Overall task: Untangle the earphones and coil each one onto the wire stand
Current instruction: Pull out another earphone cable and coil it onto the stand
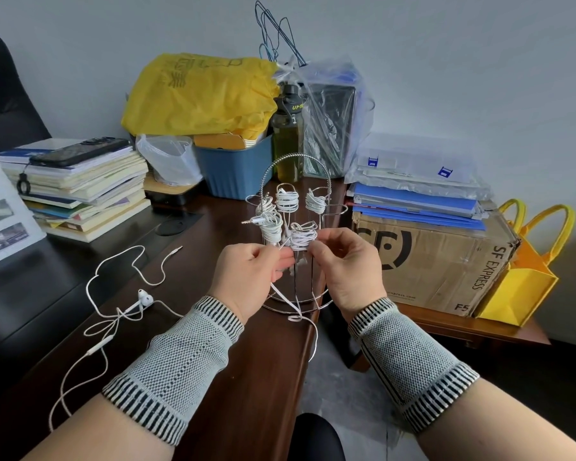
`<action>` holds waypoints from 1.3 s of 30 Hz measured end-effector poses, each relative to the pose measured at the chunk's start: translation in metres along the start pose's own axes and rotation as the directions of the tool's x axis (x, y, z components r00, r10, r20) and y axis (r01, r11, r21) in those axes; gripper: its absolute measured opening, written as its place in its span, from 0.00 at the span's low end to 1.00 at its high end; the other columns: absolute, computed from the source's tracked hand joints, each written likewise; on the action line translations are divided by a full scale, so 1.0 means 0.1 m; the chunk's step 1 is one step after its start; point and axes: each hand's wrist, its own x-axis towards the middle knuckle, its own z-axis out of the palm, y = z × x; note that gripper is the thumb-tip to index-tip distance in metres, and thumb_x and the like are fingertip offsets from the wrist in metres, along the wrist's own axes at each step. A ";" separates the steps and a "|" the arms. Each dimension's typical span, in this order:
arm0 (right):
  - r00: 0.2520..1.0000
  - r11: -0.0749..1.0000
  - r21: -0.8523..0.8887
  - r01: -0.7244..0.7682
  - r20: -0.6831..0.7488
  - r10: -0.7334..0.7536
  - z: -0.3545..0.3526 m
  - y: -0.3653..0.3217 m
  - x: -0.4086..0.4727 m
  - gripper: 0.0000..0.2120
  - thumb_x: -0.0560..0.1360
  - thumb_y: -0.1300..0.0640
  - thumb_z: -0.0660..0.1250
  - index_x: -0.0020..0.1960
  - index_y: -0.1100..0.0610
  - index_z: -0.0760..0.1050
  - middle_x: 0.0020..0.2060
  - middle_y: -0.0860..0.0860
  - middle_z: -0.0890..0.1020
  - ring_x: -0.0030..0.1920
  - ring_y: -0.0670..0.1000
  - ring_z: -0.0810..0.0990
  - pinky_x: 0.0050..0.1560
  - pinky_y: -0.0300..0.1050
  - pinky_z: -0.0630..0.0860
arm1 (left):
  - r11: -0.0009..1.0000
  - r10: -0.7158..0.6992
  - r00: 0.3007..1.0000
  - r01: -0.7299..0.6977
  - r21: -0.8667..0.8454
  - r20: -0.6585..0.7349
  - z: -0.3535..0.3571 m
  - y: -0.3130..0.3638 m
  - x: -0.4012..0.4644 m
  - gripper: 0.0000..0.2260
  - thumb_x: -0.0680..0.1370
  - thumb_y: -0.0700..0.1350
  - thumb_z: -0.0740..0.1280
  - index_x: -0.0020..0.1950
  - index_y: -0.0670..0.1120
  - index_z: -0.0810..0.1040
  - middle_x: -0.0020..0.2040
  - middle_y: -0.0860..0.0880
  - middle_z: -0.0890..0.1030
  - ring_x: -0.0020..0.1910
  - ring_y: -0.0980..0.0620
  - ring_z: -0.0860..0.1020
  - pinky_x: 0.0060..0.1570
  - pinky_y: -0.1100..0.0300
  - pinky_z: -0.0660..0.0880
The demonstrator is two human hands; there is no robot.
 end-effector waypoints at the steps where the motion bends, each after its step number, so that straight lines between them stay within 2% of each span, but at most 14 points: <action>1: 1.000 1.000 0.011 0.008 0.013 -0.009 0.00 0.00 -0.01 0.07 0.72 0.62 0.73 0.45 0.52 0.78 0.38 0.47 0.82 0.36 0.41 0.79 0.44 0.37 0.79 | 1.000 -0.001 1.000 0.001 -0.022 -0.007 0.00 0.00 0.00 0.16 0.77 0.33 0.58 0.36 0.44 0.81 0.43 0.49 0.85 0.47 0.51 0.85 0.56 0.50 0.79; 5: 0.999 0.998 -0.054 0.018 0.044 -0.016 0.02 0.04 -0.01 0.06 0.71 0.58 0.75 0.44 0.54 0.78 0.37 0.49 0.82 0.36 0.43 0.78 0.44 0.40 0.78 | 0.999 0.001 1.000 -0.001 -0.044 -0.001 0.00 0.00 -0.01 0.16 0.78 0.33 0.58 0.37 0.44 0.82 0.44 0.47 0.86 0.48 0.50 0.85 0.55 0.51 0.79; 7: 1.000 0.998 -0.057 0.014 0.029 -0.012 0.02 0.04 0.01 0.05 0.71 0.57 0.75 0.43 0.55 0.79 0.37 0.50 0.83 0.36 0.44 0.79 0.44 0.41 0.79 | 0.999 0.007 1.000 -0.006 -0.038 0.001 -0.01 -0.01 -0.01 0.20 0.77 0.32 0.58 0.29 0.45 0.79 0.47 0.46 0.85 0.48 0.49 0.85 0.54 0.51 0.80; 10: 0.999 0.995 -0.095 0.030 -0.021 -0.032 0.02 0.04 0.00 0.05 0.71 0.57 0.74 0.40 0.54 0.78 0.35 0.47 0.82 0.33 0.41 0.77 0.40 0.36 0.77 | 0.982 0.115 0.993 -0.112 0.155 -0.009 -0.05 -0.03 -0.01 0.20 0.78 0.37 0.62 0.25 0.42 0.76 0.44 0.49 0.86 0.46 0.52 0.85 0.51 0.52 0.81; 12: 0.995 0.991 -0.114 0.076 -0.051 -0.082 0.03 0.05 -0.03 0.09 0.71 0.59 0.74 0.38 0.51 0.75 0.34 0.47 0.80 0.33 0.42 0.77 0.39 0.36 0.76 | 0.879 0.249 0.968 -0.236 0.414 0.024 -0.06 -0.02 -0.04 0.16 0.80 0.45 0.63 0.34 0.43 0.81 0.37 0.49 0.85 0.39 0.52 0.83 0.44 0.54 0.80; 14: 0.964 0.951 -0.185 0.246 -0.052 -0.260 0.02 0.04 -0.06 0.14 0.71 0.63 0.73 0.38 0.47 0.72 0.38 0.46 0.78 0.37 0.42 0.77 0.42 0.37 0.75 | 0.734 0.348 0.931 -0.344 0.585 0.112 -0.05 0.00 -0.10 0.17 0.80 0.48 0.62 0.34 0.44 0.79 0.30 0.48 0.80 0.32 0.49 0.77 0.36 0.53 0.74; 17: 0.868 0.834 -0.249 0.492 0.064 -0.493 0.03 0.02 -0.10 0.12 0.71 0.67 0.70 0.45 0.50 0.78 0.43 0.42 0.73 0.44 0.38 0.73 0.46 0.29 0.71 | 0.544 0.401 0.885 -0.437 0.716 0.235 -0.01 0.08 -0.17 0.18 0.80 0.47 0.60 0.31 0.49 0.63 0.28 0.53 0.66 0.31 0.50 0.67 0.35 0.56 0.62; 22: 0.838 0.794 -0.269 0.545 0.172 -0.518 0.02 0.09 -0.08 0.09 0.71 0.67 0.70 0.46 0.54 0.81 0.44 0.46 0.73 0.47 0.44 0.74 0.48 0.34 0.72 | 0.421 0.371 0.875 -0.458 0.783 0.312 0.01 0.14 -0.22 0.14 0.81 0.48 0.58 0.35 0.52 0.61 0.33 0.55 0.64 0.35 0.53 0.66 0.37 0.59 0.61; 24: 0.869 0.828 -0.262 0.495 0.157 -0.470 0.01 0.11 -0.07 0.08 0.70 0.64 0.73 0.45 0.53 0.81 0.44 0.47 0.74 0.46 0.43 0.73 0.48 0.35 0.73 | 0.463 0.333 0.895 -0.429 0.775 0.296 -0.01 0.14 -0.19 0.15 0.80 0.47 0.59 0.34 0.50 0.64 0.32 0.54 0.68 0.33 0.53 0.67 0.35 0.56 0.61; 26: 0.899 0.868 -0.236 0.438 0.138 -0.416 -0.01 0.10 -0.09 0.06 0.70 0.61 0.74 0.45 0.54 0.81 0.44 0.49 0.75 0.45 0.39 0.73 0.47 0.33 0.73 | 0.596 0.255 0.940 -0.339 0.728 0.229 -0.06 0.12 -0.11 0.12 0.79 0.45 0.61 0.35 0.47 0.72 0.32 0.51 0.76 0.33 0.52 0.73 0.35 0.53 0.69; 30: 0.937 0.923 -0.164 0.348 0.049 -0.345 -0.04 0.06 -0.10 0.04 0.73 0.60 0.73 0.41 0.53 0.79 0.42 0.51 0.78 0.45 0.37 0.75 0.47 0.28 0.71 | 0.948 0.041 0.997 -0.059 0.314 0.066 -0.11 0.07 0.01 0.11 0.78 0.39 0.61 0.37 0.43 0.77 0.35 0.50 0.84 0.38 0.51 0.84 0.51 0.47 0.79; 33: 0.980 0.979 -0.048 0.196 -0.020 -0.197 -0.03 0.09 -0.05 0.08 0.73 0.57 0.72 0.38 0.47 0.77 0.41 0.51 0.80 0.44 0.47 0.80 0.51 0.46 0.78 | 0.996 0.015 0.997 -0.021 0.090 0.071 -0.11 0.07 -0.01 0.12 0.79 0.39 0.62 0.36 0.44 0.75 0.30 0.51 0.79 0.33 0.50 0.81 0.46 0.46 0.80; 35: 0.995 0.995 0.039 0.092 -0.027 -0.091 -0.01 0.10 -0.04 0.05 0.72 0.53 0.72 0.38 0.48 0.78 0.40 0.52 0.82 0.43 0.54 0.81 0.51 0.55 0.79 | 0.996 0.083 0.992 -0.084 0.007 0.097 -0.08 0.15 -0.05 0.12 0.80 0.40 0.62 0.37 0.44 0.75 0.30 0.51 0.76 0.30 0.52 0.77 0.40 0.53 0.77; 39: 0.999 0.973 0.227 -0.045 -0.004 0.047 0.06 0.04 -0.03 0.07 0.74 0.56 0.70 0.37 0.52 0.78 0.34 0.51 0.80 0.37 0.53 0.78 0.47 0.54 0.78 | 0.978 0.211 0.970 -0.208 -0.033 0.120 0.03 0.32 -0.07 0.09 0.80 0.41 0.62 0.43 0.43 0.79 0.30 0.50 0.75 0.29 0.53 0.73 0.32 0.62 0.74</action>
